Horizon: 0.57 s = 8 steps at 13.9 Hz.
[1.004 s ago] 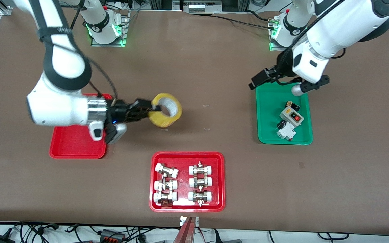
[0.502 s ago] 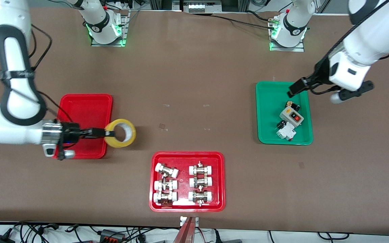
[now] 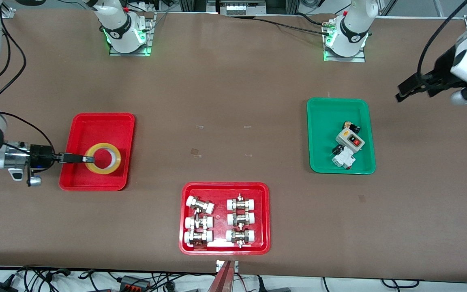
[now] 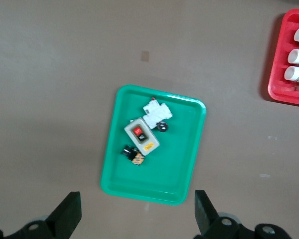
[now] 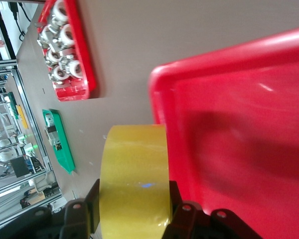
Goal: Left arm passes tape to right arm into tray
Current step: 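Lower the tape into the empty red tray with the right gripper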
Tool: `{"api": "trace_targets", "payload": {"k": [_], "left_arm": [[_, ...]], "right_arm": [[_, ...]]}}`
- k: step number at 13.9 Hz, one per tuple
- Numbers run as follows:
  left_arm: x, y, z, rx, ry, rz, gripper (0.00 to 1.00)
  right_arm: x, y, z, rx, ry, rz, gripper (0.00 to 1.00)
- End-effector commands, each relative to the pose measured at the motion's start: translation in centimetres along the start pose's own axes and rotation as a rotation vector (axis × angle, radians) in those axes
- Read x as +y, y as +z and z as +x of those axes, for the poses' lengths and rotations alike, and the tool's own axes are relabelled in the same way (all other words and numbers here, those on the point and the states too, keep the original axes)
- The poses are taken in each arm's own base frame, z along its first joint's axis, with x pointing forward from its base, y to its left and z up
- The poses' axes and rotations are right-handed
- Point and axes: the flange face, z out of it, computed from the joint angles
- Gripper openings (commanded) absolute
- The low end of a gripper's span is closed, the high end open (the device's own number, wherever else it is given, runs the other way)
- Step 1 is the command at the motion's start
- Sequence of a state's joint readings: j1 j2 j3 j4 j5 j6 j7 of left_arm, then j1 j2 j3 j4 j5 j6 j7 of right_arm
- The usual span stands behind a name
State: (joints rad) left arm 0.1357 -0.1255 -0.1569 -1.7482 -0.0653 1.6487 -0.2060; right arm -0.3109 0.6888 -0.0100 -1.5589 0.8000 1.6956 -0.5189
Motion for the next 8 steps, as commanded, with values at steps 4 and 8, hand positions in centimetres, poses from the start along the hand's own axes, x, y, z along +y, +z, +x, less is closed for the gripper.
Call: {"api": "trace_targets", "payload": {"k": [4,8], "left_arm": [[-5.9,-3.3,-1.8,0.017,0.05,0.019,1.0],[-3.9,-2.2,-1.8,-0.001,0.099,0.065,1.0]], "right_arm": [[5.9,1.0,-1.0,-0.048,-0.09,0.064,0.35],[5.4,0.7,-2.2,-0.12,-0.044,0.126,0.35]]}}
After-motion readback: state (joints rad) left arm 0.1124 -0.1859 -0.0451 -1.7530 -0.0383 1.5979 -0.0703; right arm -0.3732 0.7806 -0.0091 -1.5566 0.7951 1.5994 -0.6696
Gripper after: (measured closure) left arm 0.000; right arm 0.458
